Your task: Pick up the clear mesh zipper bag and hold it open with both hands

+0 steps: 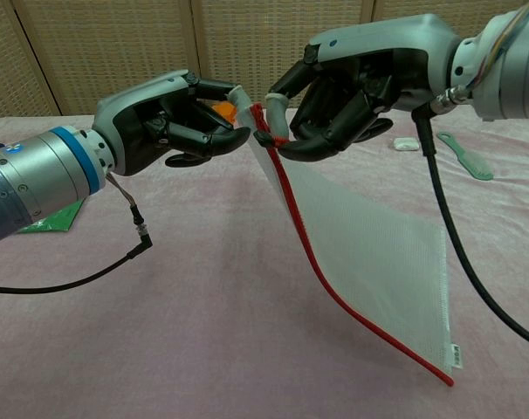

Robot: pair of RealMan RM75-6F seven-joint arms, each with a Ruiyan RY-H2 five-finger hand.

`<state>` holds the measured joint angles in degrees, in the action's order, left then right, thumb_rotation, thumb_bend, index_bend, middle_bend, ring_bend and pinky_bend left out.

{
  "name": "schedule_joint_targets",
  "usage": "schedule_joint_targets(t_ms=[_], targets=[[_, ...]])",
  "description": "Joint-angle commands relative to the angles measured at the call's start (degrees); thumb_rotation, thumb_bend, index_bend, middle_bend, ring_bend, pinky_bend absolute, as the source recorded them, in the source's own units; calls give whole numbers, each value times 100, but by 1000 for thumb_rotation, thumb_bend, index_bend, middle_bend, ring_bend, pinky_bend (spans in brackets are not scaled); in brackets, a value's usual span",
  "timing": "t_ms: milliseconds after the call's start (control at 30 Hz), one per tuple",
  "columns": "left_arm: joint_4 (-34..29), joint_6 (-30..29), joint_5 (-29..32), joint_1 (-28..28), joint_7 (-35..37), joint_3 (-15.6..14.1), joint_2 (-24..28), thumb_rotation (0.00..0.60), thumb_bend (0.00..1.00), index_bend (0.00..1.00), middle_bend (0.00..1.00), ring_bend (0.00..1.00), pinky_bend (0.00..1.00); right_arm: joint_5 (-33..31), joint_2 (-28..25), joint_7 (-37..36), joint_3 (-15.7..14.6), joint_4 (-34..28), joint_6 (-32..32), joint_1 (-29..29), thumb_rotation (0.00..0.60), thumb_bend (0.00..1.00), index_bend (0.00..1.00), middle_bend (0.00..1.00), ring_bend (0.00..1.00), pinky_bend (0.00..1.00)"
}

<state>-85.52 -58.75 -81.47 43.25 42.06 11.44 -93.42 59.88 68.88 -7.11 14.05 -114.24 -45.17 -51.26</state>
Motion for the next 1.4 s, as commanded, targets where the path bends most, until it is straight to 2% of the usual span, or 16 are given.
schedule_joint_targets(t_ms=[33, 733, 1100, 1400], targets=[[-37, -29, 6, -17, 47, 27, -10, 600, 688, 851, 953, 858, 957, -3, 18, 35, -9, 2, -17, 3, 600, 905, 772, 921, 893, 1000], [-247, -263, 139, -110, 328, 315, 54, 600, 688, 858, 953, 858, 957, -552, 48, 508, -8, -97, -131, -104, 600, 912, 775, 925, 895, 1000], [-435, -396, 194, -187, 630, 528, 229, 600, 688, 859, 954, 858, 957, -784, 21, 714, -201, 55, -69, -100, 600, 912, 776, 925, 895, 1000], [-585, -543, 215, -320, 808, 636, 490, 600, 688, 859, 954, 858, 957, -719, -108, 666, -387, 301, -20, 85, 600, 913, 777, 926, 897, 1000]])
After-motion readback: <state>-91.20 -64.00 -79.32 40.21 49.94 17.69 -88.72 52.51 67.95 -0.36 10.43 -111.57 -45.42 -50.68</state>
